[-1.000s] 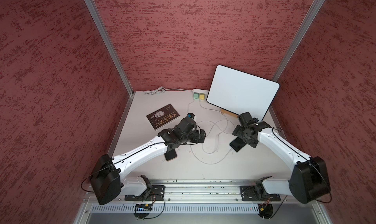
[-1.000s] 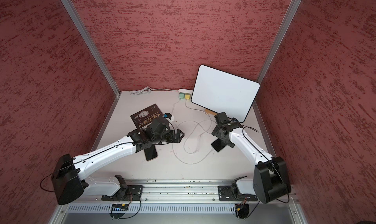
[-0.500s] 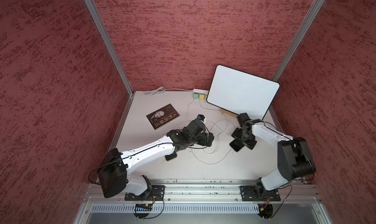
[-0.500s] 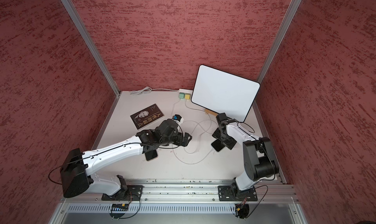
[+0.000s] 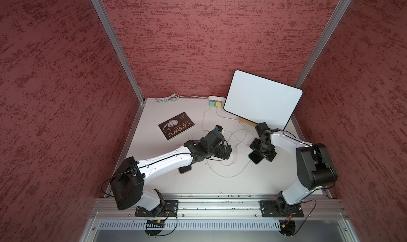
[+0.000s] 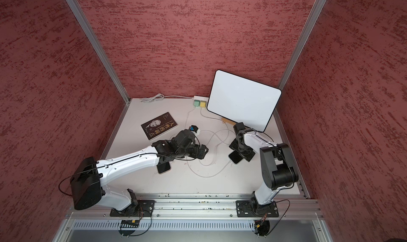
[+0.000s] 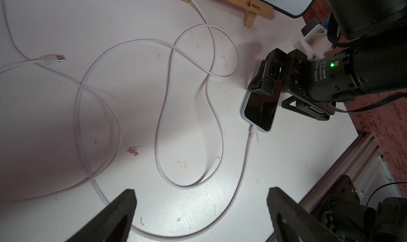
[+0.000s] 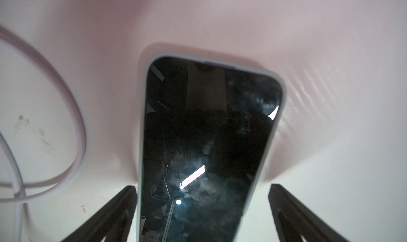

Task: Unplug the charging cable from the phone
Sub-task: Pick up the phone at the center of the board.

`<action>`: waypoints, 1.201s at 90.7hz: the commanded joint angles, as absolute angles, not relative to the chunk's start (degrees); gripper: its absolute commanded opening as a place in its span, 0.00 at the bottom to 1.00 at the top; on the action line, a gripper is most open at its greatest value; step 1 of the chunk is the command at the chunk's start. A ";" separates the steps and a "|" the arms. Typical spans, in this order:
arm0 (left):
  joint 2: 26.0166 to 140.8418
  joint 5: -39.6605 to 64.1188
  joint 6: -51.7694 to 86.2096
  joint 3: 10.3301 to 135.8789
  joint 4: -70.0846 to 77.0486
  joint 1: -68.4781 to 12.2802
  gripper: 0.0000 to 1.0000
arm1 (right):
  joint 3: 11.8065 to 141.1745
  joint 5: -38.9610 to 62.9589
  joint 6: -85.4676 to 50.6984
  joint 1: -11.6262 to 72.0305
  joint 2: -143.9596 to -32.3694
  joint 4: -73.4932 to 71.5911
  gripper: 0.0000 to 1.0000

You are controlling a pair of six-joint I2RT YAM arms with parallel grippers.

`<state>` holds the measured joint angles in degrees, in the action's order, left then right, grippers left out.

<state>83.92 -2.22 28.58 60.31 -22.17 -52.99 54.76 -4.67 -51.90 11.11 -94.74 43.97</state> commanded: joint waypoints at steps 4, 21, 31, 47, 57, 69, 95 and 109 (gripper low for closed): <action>84.45 -2.08 28.13 59.75 -21.04 -52.77 0.98 | 55.82 -5.08 -52.11 10.54 -95.87 43.11 0.99; 85.15 -1.59 28.31 59.92 -21.01 -52.65 0.98 | 55.82 -4.85 -52.29 10.08 -96.65 42.66 0.99; 85.55 -1.39 28.47 59.94 -21.09 -52.65 0.98 | 55.99 -4.55 -52.51 10.02 -97.16 42.47 0.99; 85.95 -1.23 28.66 60.11 -21.07 -52.59 0.98 | 55.78 -4.11 -52.91 9.86 -97.48 42.28 0.95; 86.29 -0.97 28.82 60.28 -21.13 -52.63 0.98 | 55.64 -3.89 -52.91 9.80 -97.85 41.86 0.92; 86.65 -0.87 29.06 60.38 -21.33 -52.64 0.98 | 55.33 -2.37 -53.43 9.62 -98.32 41.31 0.92; 87.52 -0.96 29.27 61.52 -22.22 -52.65 0.97 | 54.82 -1.55 -53.58 9.43 -99.31 40.14 0.79; 88.45 -0.73 29.29 62.50 -22.76 -52.64 0.97 | 54.49 -1.32 -53.46 9.27 -99.00 39.71 0.60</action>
